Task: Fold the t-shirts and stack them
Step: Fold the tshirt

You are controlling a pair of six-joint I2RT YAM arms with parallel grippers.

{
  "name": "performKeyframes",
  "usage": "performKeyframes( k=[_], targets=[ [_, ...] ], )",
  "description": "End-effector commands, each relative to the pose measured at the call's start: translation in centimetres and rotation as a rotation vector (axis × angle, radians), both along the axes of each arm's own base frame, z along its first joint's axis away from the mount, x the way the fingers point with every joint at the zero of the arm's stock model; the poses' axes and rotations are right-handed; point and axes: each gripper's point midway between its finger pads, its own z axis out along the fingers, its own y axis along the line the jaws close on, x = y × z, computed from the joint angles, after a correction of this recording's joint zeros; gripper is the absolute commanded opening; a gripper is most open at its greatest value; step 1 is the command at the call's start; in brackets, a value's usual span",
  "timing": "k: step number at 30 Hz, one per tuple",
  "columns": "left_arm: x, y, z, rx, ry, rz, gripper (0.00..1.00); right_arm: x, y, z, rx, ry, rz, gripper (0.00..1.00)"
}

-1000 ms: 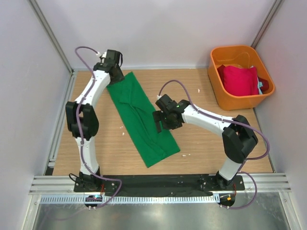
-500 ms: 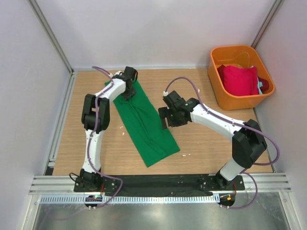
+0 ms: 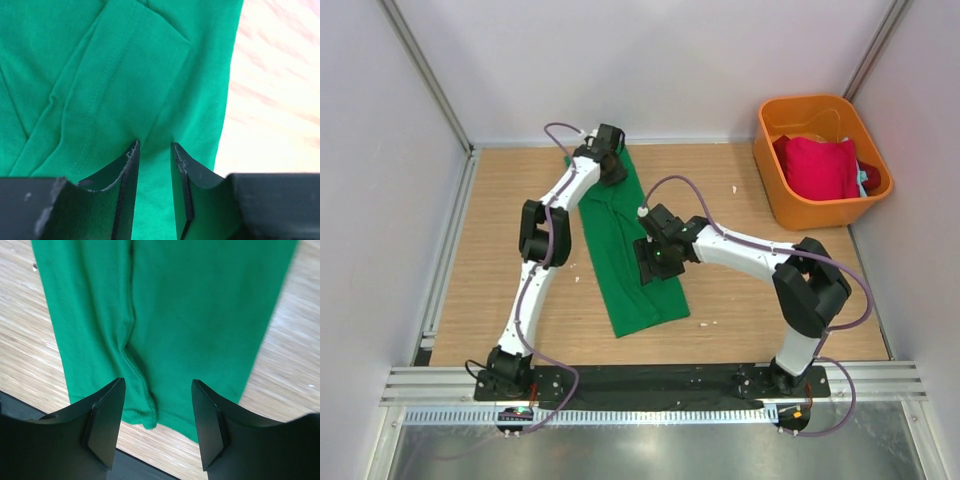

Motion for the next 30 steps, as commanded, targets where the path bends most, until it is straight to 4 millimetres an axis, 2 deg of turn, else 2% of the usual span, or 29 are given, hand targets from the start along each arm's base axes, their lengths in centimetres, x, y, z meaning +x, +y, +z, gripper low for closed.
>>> performKeyframes(
  k=[1, 3, 4, 7, 8, 9, 10, 13, 14, 16, 17, 18, 19, 20, 22, 23, 24, 25, 26, 27, 28, 29, 30],
  targets=[
    [-3.2, -5.2, -1.2, -0.025, 0.063, -0.227, 0.33, 0.1, 2.3, 0.5, 0.066, 0.003, -0.01, 0.61],
    [-3.4, -5.5, 0.3, -0.014, 0.041, -0.255, 0.35, -0.2, 2.5, 0.4, 0.078, 0.014, -0.009, 0.61],
    [-3.4, -5.5, 2.8, -0.006, 0.003, -0.271, 0.37, -0.1, 2.6, 0.7, 0.091, 0.008, -0.015, 0.63],
    [-3.6, -4.3, 7.0, 0.039, -0.061, -0.264, 0.43, -0.4, 1.9, 1.0, 0.08, 0.0, -0.017, 0.67],
    [-3.7, -3.6, 10.7, 0.045, -0.114, -0.244, 0.46, -0.5, 1.5, 0.9, 0.064, -0.007, -0.013, 0.68],
    [-4.1, -3.2, 12.0, 0.042, -0.123, -0.244, 0.48, -0.8, 1.1, 0.9, 0.056, -0.006, -0.009, 0.69],
    [-4.6, -2.9, 15.5, 0.024, -0.174, -0.241, 0.5, -0.9, 0.9, 1.4, 0.062, -0.017, -0.011, 0.7],
    [-6.1, -2.3, 19.8, -0.01, -0.213, -0.25, 0.54, -2.1, -0.5, 0.9, 0.036, 0.003, -0.004, 0.71],
    [-7.5, -1.7, 21.8, -0.014, -0.215, -0.252, 0.58, -2.6, -1.1, 0.9, 0.03, 0.004, -0.007, 0.71],
    [-9.3, -0.4, 23.2, -0.005, -0.195, -0.243, 0.57, -3.2, -2.2, 0.8, 0.018, 0.012, -0.02, 0.72],
    [-10.8, 0.2, 22.9, 0.003, -0.15, -0.24, 0.56, -3.8, -3.1, 0.2, 0.001, 0.03, -0.03, 0.72],
    [-13.5, 0.7, 22.9, -0.013, -0.106, -0.256, 0.55, -4.2, -3.4, 0.7, 0.016, 0.029, -0.039, 0.72],
    [-15.1, 1.0, 22.0, -0.022, -0.063, -0.258, 0.52, -4.2, -4.1, 0.6, 0.02, 0.04, -0.058, 0.72],
    [-18.8, 1.3, 20.6, -0.051, 0.002, -0.273, 0.5, -5.0, -4.7, 0.6, 0.03, 0.064, -0.066, 0.71],
    [-22.5, 1.9, 18.9, -0.062, 0.048, -0.272, 0.49, -5.6, -5.5, 0.5, 0.047, 0.099, -0.083, 0.71],
    [-24.0, 2.1, 18.0, -0.074, 0.058, -0.265, 0.5, -5.8, -6.5, -0.2, 0.046, 0.13, -0.11, 0.71],
    [-27.6, 2.4, 13.7, -0.081, 0.179, -0.245, 0.5, -6.0, -6.6, -0.1, 0.07, 0.143, -0.113, 0.7],
    [-29.8, 2.4, 14.9, -0.135, 0.146, -0.254, 0.49, -6.6, -6.4, 0.4, 0.117, 0.167, -0.111, 0.7],
    [-31.7, 2.3, 13.8, -0.143, 0.175, -0.248, 0.49, -6.9, -7.2, -0.2, 0.13, 0.199, -0.137, 0.7],
    [-34.5, 2.9, 12.1, -0.161, 0.221, -0.213, 0.49, -7.2, -6.7, 0.4, 0.186, 0.212, -0.126, 0.69],
    [-35.8, 2.6, 11.3, -0.18, 0.241, -0.211, 0.5, -8.0, -6.8, -0.1, 0.201, 0.245, -0.128, 0.68],
    [-38.4, 2.5, 9.0, -0.174, 0.303, -0.224, 0.5, -8.1, -6.6, 0.0, 0.232, 0.253, -0.12, 0.68],
    [-39.5, 1.8, 8.4, -0.223, 0.331, -0.186, 0.52, -8.5, -6.4, -0.1, 0.246, 0.268, -0.11, 0.68]
  ],
)
